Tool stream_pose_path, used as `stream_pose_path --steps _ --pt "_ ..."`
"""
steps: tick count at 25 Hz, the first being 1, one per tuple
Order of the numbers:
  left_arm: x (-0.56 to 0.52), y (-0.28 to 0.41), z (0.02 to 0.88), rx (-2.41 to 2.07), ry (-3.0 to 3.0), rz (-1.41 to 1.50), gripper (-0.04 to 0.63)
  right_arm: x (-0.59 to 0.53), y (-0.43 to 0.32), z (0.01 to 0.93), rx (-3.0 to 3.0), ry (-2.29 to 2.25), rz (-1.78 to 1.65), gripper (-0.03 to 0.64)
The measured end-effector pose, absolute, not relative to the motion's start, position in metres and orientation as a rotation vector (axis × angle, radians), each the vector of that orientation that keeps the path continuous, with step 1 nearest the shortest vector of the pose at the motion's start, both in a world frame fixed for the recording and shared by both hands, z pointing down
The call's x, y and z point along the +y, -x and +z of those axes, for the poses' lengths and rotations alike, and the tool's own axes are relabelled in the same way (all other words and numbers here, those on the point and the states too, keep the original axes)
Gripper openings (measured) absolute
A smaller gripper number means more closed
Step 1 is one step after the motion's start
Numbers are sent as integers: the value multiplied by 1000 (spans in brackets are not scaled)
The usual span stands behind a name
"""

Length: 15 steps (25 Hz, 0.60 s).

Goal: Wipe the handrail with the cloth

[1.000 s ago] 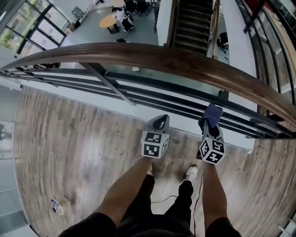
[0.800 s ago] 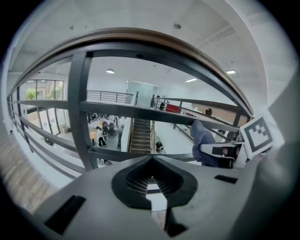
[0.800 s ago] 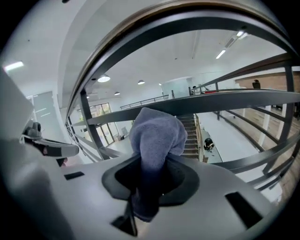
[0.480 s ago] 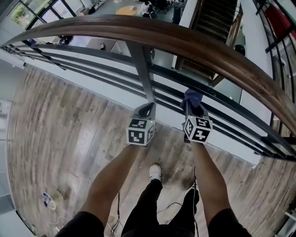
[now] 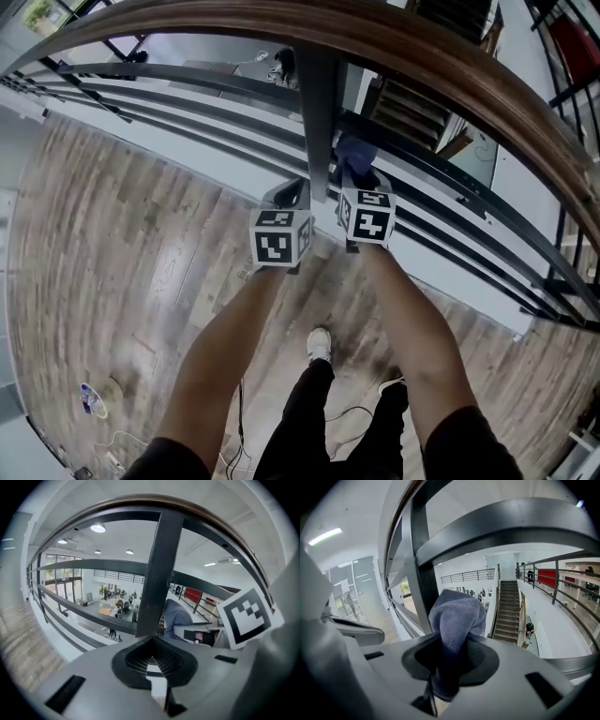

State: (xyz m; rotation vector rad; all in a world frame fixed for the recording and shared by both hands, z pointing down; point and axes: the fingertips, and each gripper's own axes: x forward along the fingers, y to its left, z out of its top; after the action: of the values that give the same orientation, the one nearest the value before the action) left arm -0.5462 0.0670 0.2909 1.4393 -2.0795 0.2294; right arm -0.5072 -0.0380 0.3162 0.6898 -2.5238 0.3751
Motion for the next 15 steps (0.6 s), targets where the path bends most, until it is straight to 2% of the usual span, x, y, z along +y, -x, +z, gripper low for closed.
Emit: stream_pose_path --steps 8,15 --pt "60 551 285 -2099 -1487 251 2 -41 526 324 -2444 -729 333 94" --pt "51 552 293 -2082 -1481 233 2 -50 512 336 -2460 -723 297 92"
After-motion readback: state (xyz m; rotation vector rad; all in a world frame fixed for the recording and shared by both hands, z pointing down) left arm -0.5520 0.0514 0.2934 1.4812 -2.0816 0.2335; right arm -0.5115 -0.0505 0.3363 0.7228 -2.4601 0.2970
